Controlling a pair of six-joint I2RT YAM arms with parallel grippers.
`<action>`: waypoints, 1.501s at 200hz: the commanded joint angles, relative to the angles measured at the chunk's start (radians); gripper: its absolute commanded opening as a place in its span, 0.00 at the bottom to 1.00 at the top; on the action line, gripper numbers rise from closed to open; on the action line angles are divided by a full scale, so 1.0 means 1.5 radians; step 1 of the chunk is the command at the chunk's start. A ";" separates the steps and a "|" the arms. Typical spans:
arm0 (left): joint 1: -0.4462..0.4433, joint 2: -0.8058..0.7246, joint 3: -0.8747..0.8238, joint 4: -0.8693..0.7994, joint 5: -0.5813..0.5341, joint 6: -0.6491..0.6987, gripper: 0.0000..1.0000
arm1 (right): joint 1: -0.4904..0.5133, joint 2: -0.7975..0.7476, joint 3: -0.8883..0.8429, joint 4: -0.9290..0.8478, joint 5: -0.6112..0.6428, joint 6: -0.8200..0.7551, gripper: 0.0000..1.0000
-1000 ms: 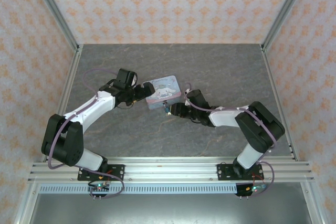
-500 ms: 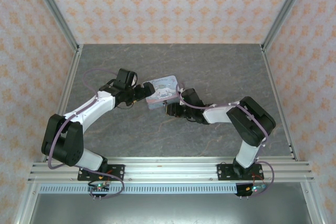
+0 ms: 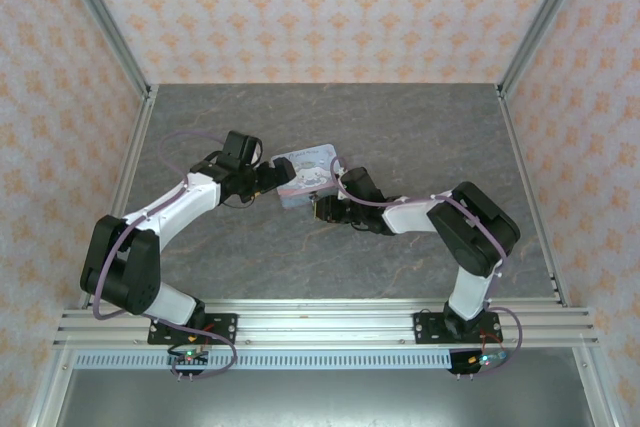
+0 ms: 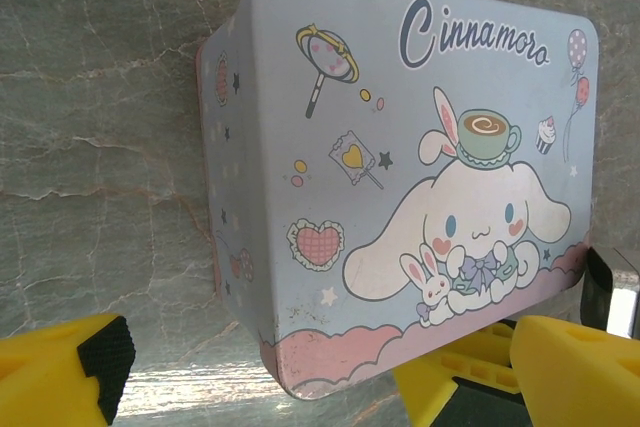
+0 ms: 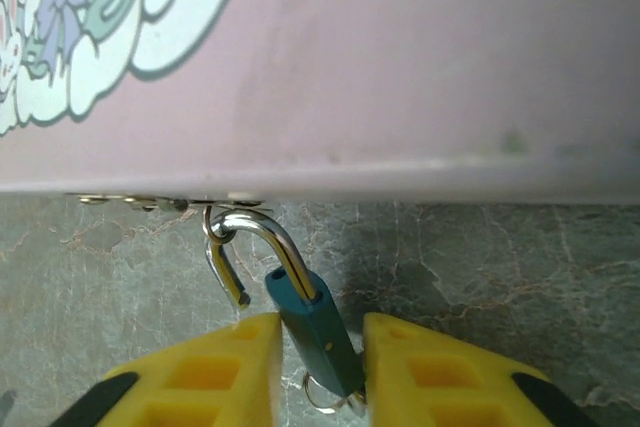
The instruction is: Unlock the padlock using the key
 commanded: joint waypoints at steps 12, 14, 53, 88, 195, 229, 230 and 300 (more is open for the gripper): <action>0.008 0.004 0.001 0.006 0.003 0.008 0.97 | 0.006 0.003 0.003 -0.004 0.003 -0.010 0.15; 0.008 0.004 0.001 0.005 0.003 0.009 0.97 | 0.006 0.002 0.002 -0.004 0.005 -0.010 0.15; 0.010 0.002 0.006 -0.017 -0.019 0.024 0.98 | 0.005 -0.012 -0.016 -0.007 0.027 -0.007 0.05; 0.007 -0.003 0.011 -0.048 -0.056 0.041 0.97 | 0.002 -0.023 -0.025 -0.013 0.040 0.004 0.00; -0.111 0.055 0.084 -0.136 -0.278 0.086 0.99 | -0.013 -0.051 -0.057 -0.003 0.053 0.048 0.00; -0.128 0.076 0.080 -0.140 -0.312 0.088 0.99 | -0.014 -0.052 -0.064 0.016 0.047 0.075 0.00; -0.129 0.076 0.080 -0.140 -0.313 0.088 0.99 | -0.013 -0.051 -0.064 0.018 0.047 0.076 0.00; -0.154 0.096 0.053 -0.131 -0.334 0.081 0.99 | -0.015 -0.048 -0.083 0.066 0.064 0.174 0.00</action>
